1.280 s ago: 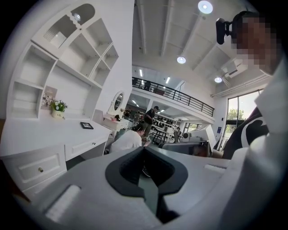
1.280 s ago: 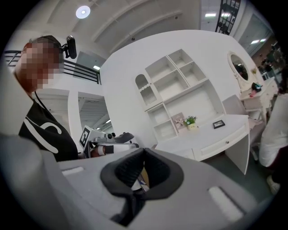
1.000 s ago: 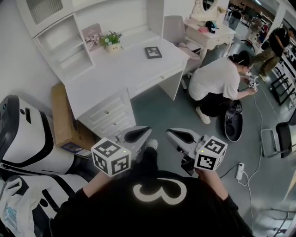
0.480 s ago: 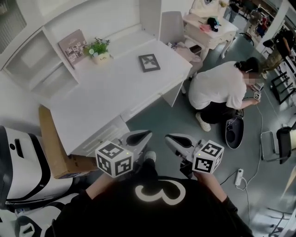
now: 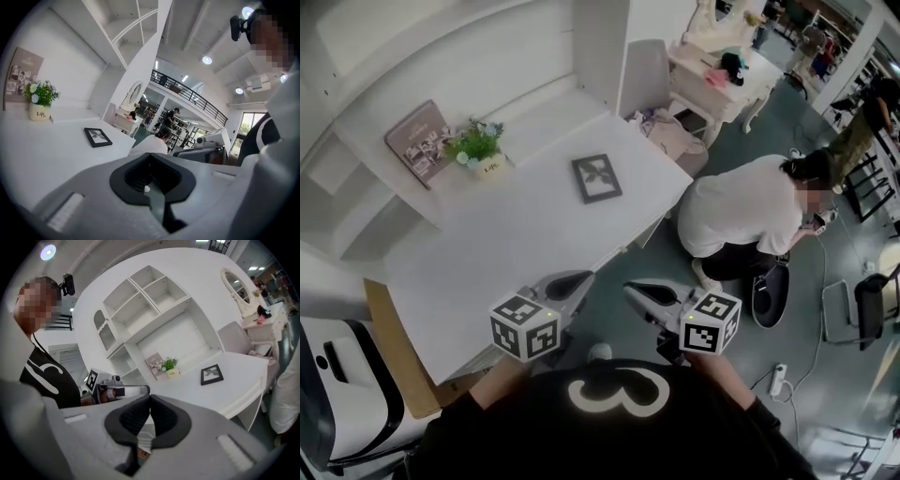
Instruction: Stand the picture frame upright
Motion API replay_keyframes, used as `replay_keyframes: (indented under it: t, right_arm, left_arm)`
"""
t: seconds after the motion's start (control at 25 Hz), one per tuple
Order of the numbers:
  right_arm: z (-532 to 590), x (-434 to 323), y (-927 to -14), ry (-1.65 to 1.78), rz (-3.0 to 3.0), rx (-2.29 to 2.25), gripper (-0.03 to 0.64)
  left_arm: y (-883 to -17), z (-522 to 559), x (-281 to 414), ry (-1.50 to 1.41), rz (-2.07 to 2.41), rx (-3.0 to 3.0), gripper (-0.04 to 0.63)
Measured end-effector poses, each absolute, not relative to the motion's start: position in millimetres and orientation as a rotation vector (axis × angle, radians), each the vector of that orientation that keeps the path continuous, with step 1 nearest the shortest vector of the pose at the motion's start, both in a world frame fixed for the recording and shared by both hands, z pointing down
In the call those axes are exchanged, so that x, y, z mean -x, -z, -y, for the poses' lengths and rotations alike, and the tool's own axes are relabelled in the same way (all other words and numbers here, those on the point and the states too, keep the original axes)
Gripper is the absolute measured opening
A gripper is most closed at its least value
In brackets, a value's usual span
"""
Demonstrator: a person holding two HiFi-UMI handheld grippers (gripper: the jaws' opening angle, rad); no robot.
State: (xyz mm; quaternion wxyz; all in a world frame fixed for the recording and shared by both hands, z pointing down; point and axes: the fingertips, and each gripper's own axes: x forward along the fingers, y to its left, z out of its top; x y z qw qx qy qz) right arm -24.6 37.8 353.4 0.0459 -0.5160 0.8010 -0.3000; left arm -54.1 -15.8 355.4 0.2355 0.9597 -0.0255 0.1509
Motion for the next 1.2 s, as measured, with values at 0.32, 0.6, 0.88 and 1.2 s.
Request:
replay_keyframes:
  t: [0.32,0.6,0.88,1.2]
  right_arm:
    - [5,-13,-353,0.941,-2.432,1.599,0.003]
    - [50,-47,-355,0.911,-2.474,1.561,0.003]
    - [109,-100,-375,0.979,-2.517,1.539,0.003]
    - [171,-168,-409,1.098,-2.543,1.494,0.003]
  left_arm:
    - [-354,59,32,-0.406,0.093,-2.636,0.011]
    - [-364,100,12,-0.428,0.182,-2.636,0.011]
    - [-386,152,-20,-0.484,0.284,-2.566,0.011]
    - [-415,207,-75,-0.560,0.344,-2.523,0.012]
